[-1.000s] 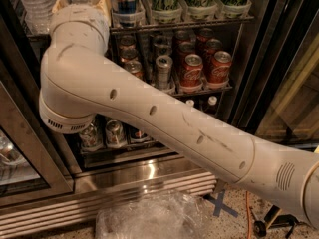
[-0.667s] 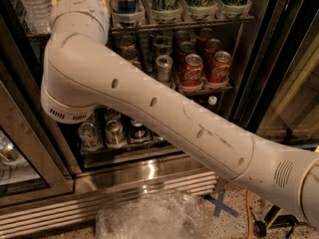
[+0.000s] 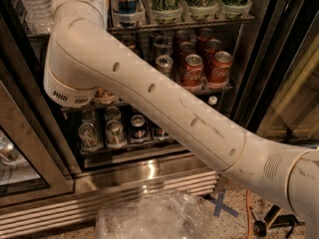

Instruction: Pick water bottle from top shelf of fridge

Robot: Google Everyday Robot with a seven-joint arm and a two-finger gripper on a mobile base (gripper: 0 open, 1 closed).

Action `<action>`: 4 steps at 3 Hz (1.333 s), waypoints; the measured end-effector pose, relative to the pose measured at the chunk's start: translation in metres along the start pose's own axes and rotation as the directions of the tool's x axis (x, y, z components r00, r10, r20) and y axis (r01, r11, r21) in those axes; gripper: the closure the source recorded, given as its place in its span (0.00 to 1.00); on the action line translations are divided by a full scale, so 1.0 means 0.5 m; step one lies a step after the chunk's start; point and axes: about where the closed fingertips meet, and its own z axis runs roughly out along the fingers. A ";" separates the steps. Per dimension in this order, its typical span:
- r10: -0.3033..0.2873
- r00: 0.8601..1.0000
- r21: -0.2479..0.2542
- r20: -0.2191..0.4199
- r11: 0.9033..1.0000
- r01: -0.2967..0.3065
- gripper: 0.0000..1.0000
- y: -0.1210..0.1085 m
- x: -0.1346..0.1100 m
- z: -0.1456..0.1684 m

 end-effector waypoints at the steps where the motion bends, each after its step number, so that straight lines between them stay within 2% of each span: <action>1: -0.002 1.000 -0.014 -0.002 1.000 0.002 0.37 0.009 0.006 0.037; 2: -0.010 1.000 -0.024 -0.004 1.000 0.010 0.37 0.015 0.012 0.057; 3: -0.010 1.000 -0.024 -0.004 1.000 0.010 0.56 0.015 0.012 0.057; 4: -0.010 1.000 -0.024 -0.004 1.000 0.010 0.79 0.015 0.012 0.057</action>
Offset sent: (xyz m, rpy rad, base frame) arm 0.0383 0.0180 -0.0030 -0.0272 0.0061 0.0336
